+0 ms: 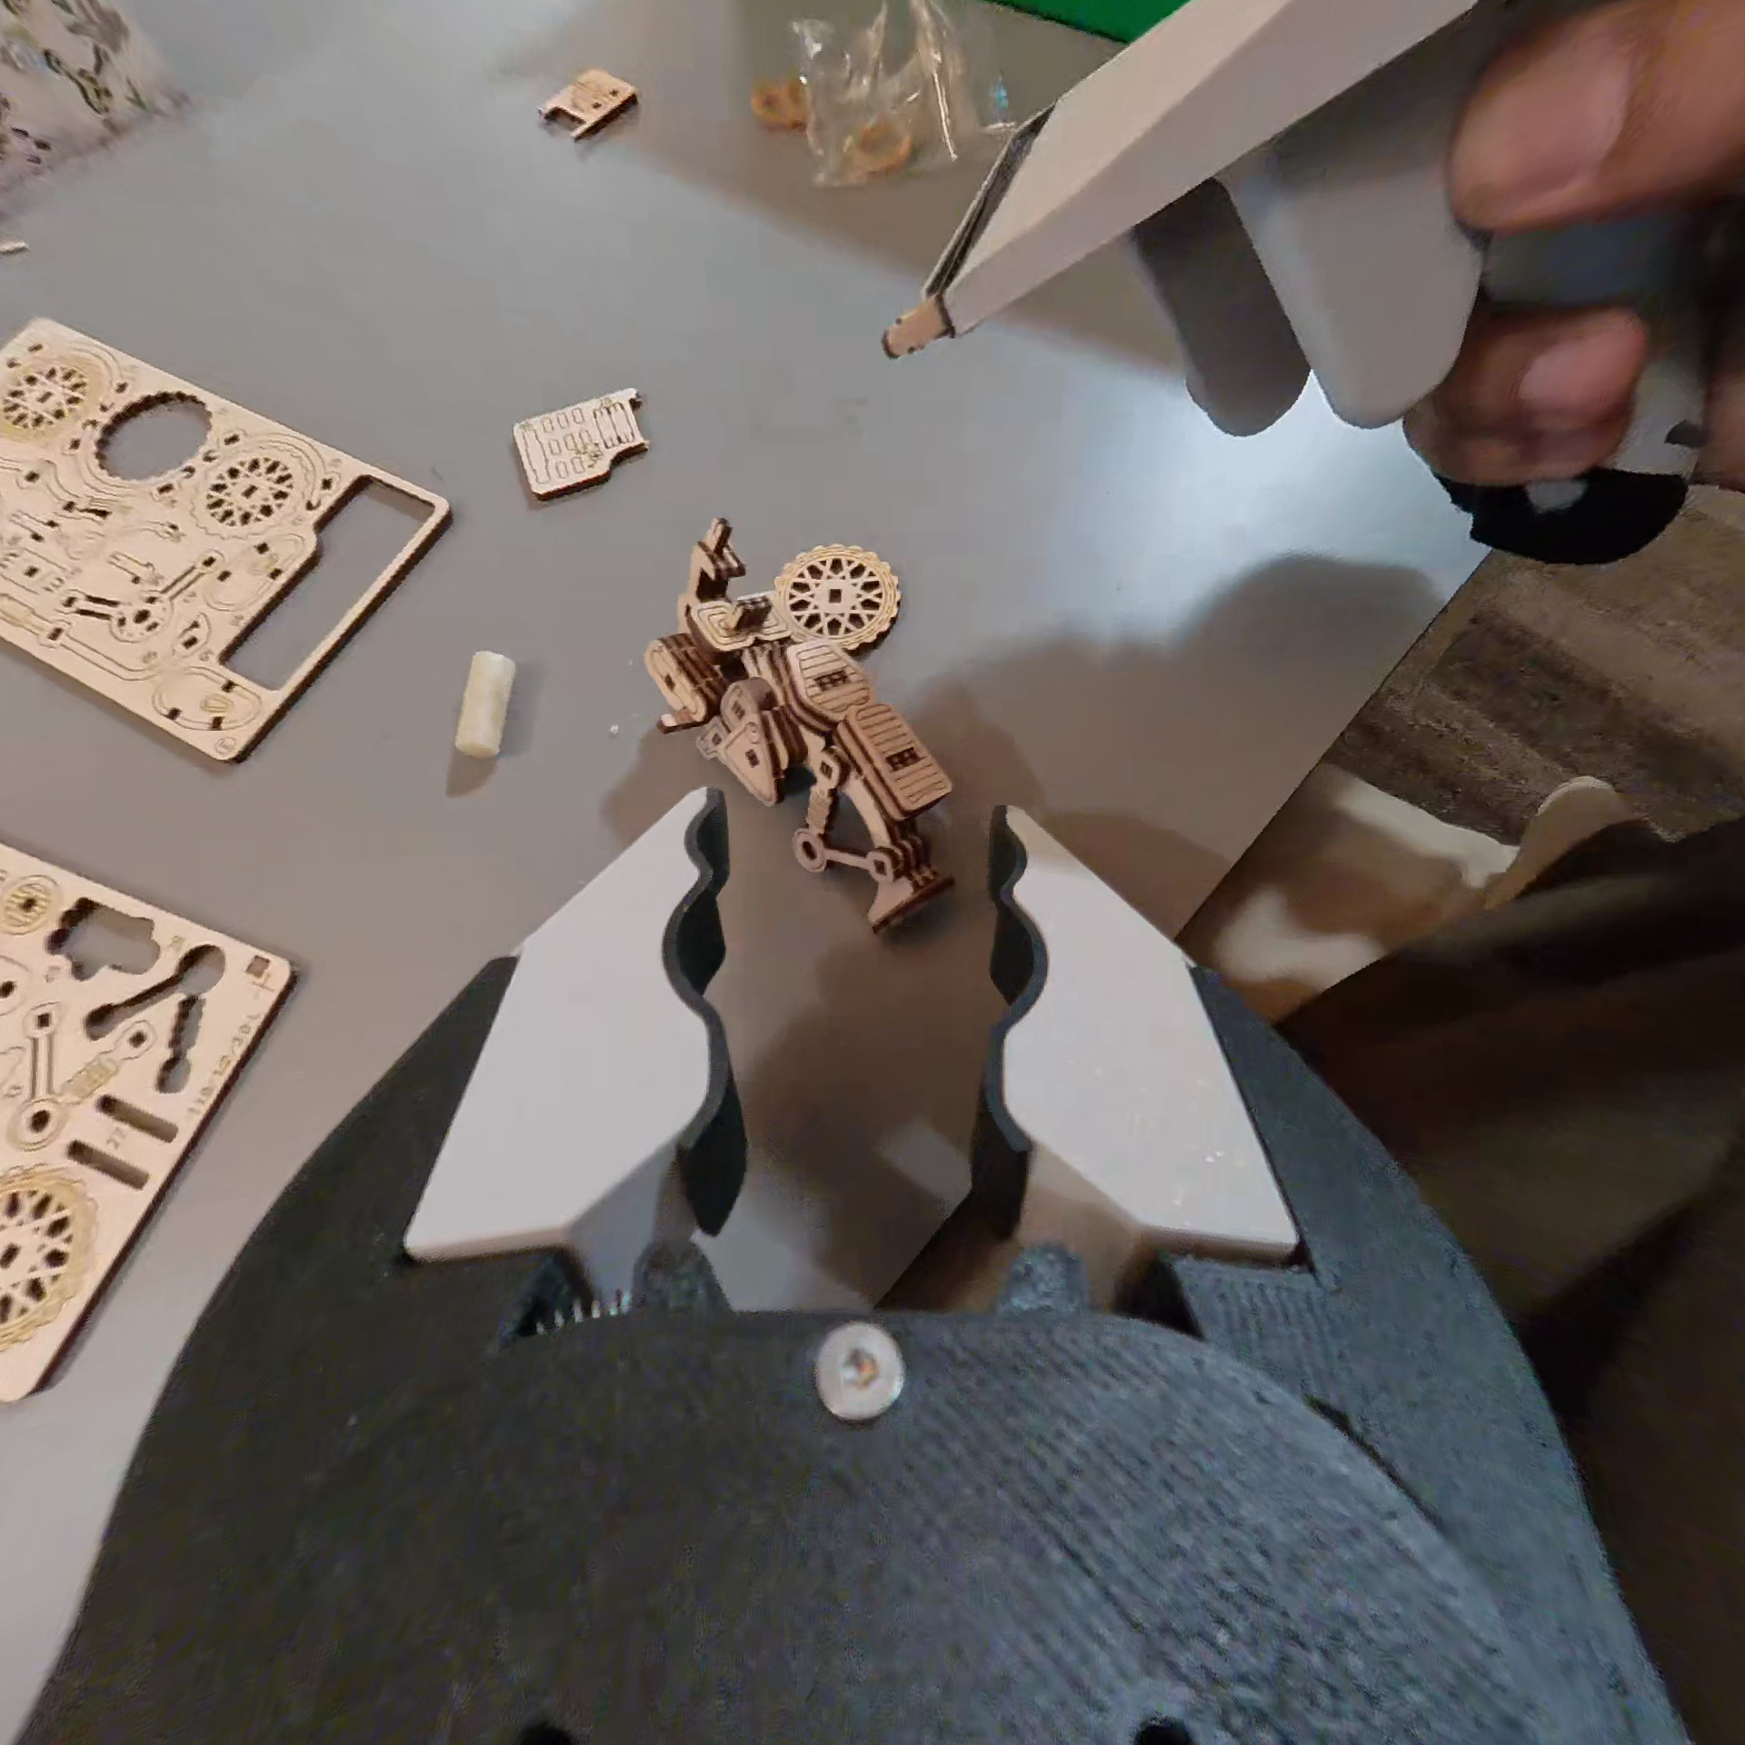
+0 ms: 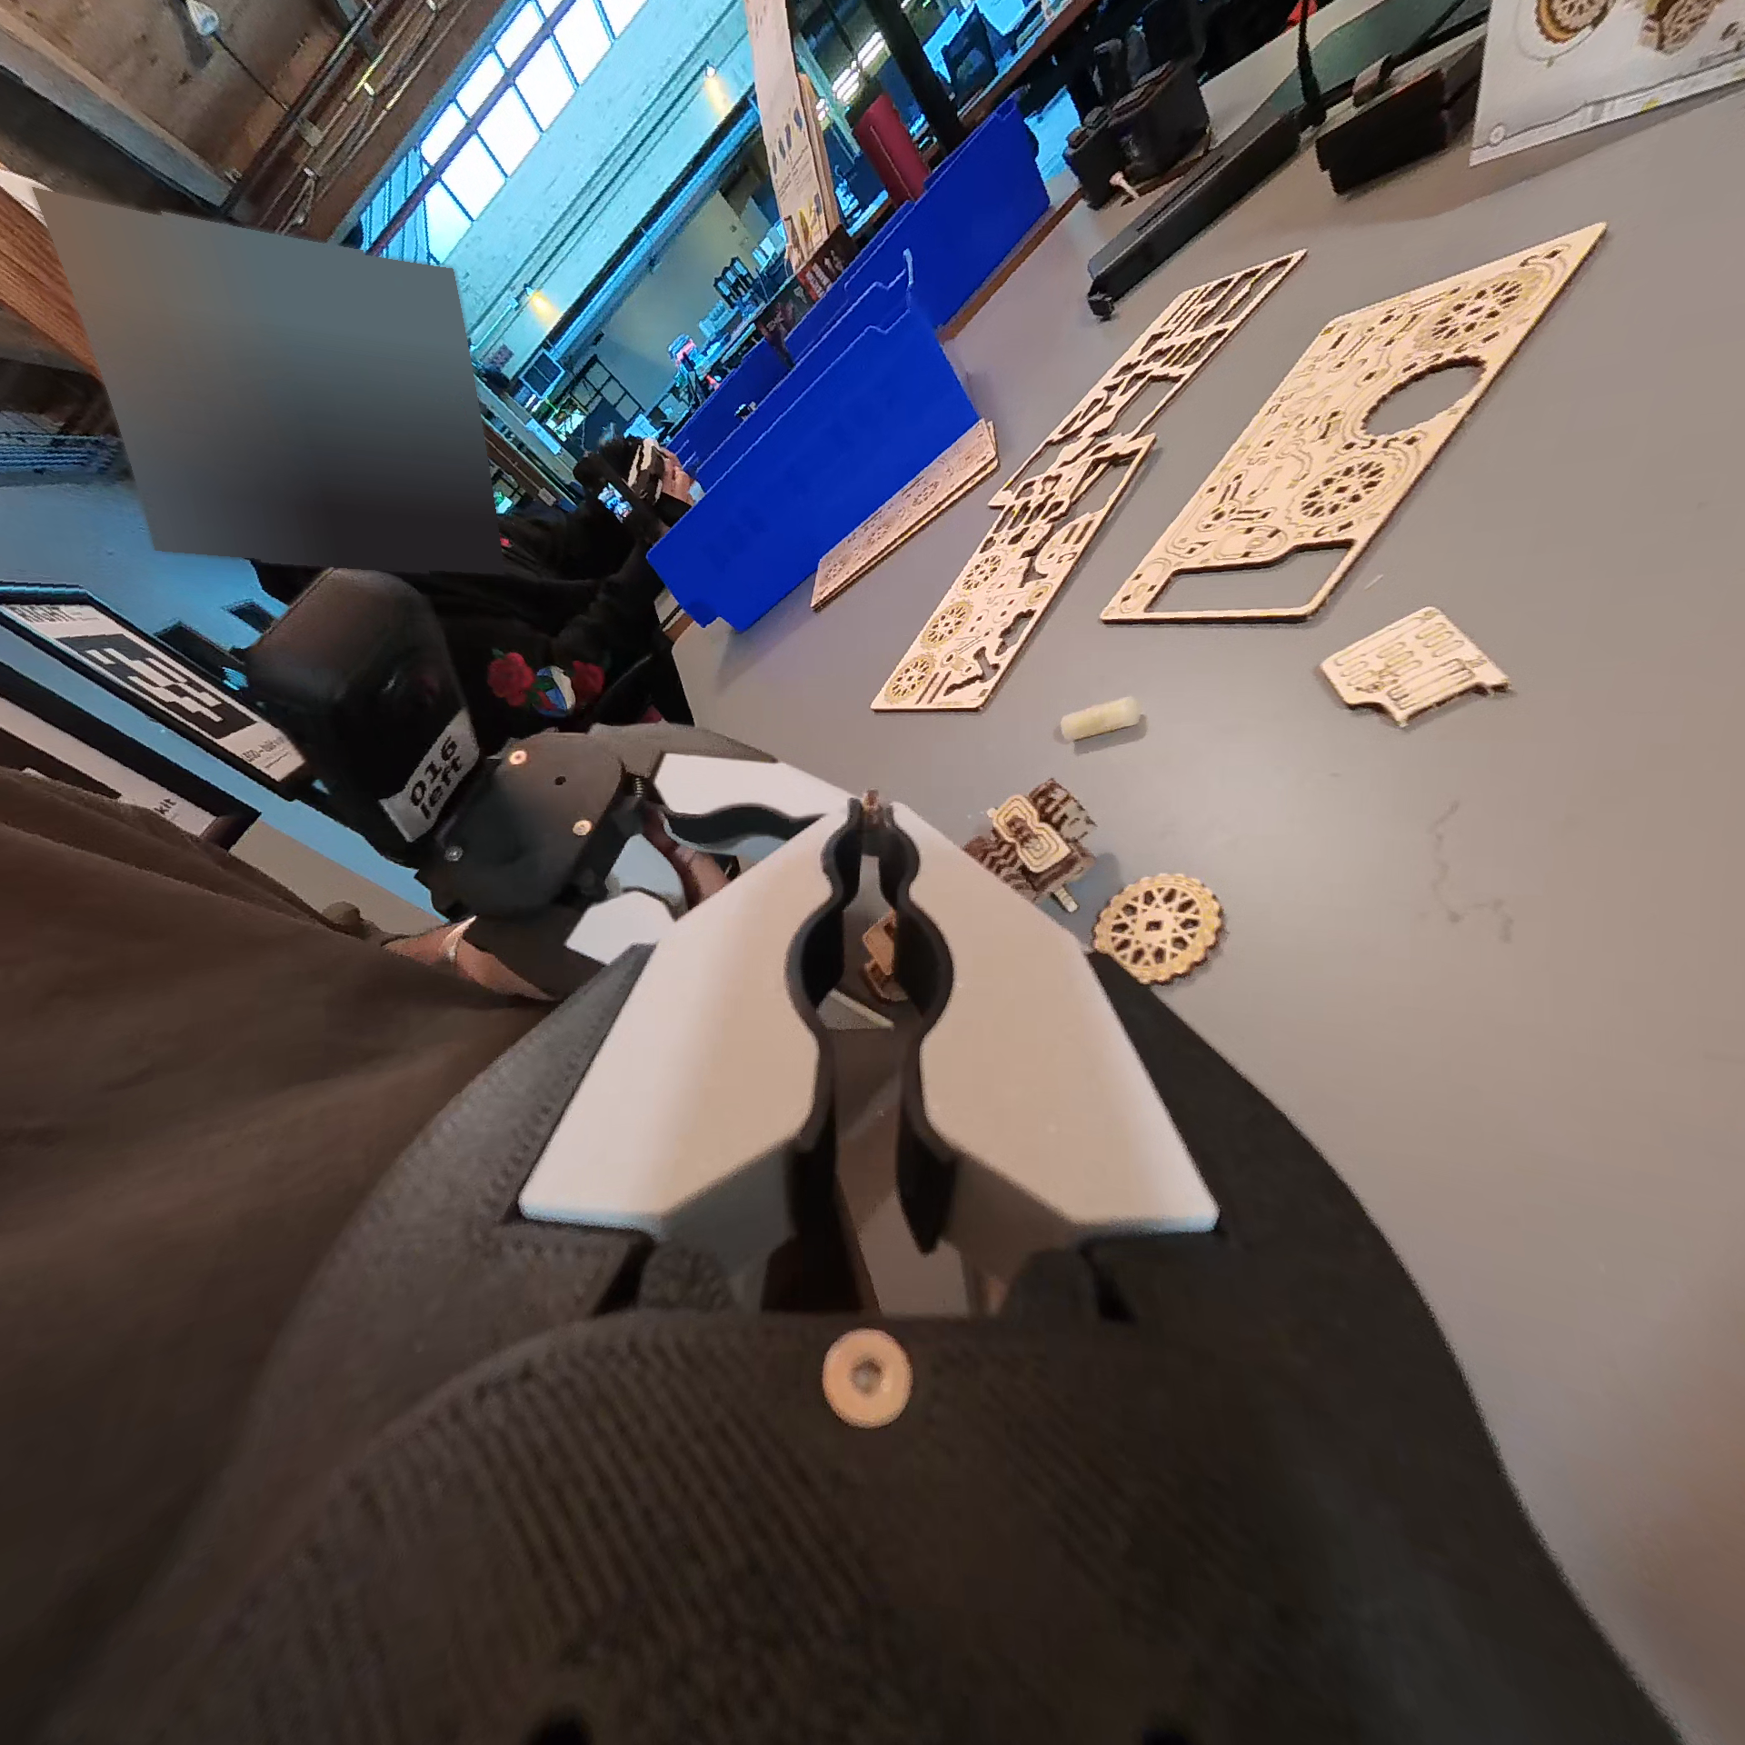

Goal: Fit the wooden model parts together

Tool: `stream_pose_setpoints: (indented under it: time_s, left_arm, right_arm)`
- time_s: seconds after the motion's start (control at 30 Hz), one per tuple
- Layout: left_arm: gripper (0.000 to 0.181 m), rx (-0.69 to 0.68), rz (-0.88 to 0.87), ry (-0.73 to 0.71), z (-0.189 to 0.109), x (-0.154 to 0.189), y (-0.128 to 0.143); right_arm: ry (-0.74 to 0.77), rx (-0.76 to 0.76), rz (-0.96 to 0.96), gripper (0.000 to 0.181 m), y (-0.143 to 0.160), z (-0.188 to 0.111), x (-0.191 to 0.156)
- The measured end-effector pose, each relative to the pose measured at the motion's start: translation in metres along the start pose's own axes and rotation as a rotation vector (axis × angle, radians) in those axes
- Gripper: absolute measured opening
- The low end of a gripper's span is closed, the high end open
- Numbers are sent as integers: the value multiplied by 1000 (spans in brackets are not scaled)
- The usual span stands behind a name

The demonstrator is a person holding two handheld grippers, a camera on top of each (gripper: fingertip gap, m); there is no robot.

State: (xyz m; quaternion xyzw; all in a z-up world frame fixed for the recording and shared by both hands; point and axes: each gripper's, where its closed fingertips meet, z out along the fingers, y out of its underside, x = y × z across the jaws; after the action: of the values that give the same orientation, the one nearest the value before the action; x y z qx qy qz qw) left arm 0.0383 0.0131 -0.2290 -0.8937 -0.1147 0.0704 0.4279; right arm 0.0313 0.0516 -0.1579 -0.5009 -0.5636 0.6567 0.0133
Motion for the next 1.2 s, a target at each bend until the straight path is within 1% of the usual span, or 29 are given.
stream_pose_setpoints:
  time_s: [0.17,0.23,0.33,0.4,0.6,0.7,0.77,0.83,0.97,1.07,1.2]
  left_arm:
    - [40,20,-59,5,0,-5,-1]
    - [35,39,-122,38,-2,-6,-2]
    - [17,64,-233,84,-4,-10,-4]
    - [11,89,-325,127,-5,-14,-8]
    - [11,182,-709,305,-12,-29,-14]
    - [11,204,-835,353,-12,-36,-10]
    - [12,205,-835,349,-13,-37,-10]
    - [19,178,-770,292,-11,-39,-6]
    - [25,128,-668,220,-10,-43,-2]
    - [26,85,-639,223,-8,-42,-2]
    - [24,76,-632,235,-6,-41,-5]
  right_arm:
    - [-6,2,-1,0,0,-2,-1]
    - [-6,7,4,0,-1,-4,0]
    - [-13,16,15,0,-3,-6,0]
    - [-15,16,18,0,-3,-6,0]
    - [-11,10,20,1,-2,-6,1]
    - [-8,7,25,1,-1,-5,2]
    - [-8,5,29,1,0,-5,2]
    - [-7,3,32,1,0,-5,3]
    - [-11,-5,47,1,3,-3,3]
    - [-21,-11,54,1,5,-2,2]
    - [-26,-5,55,0,3,-5,1]
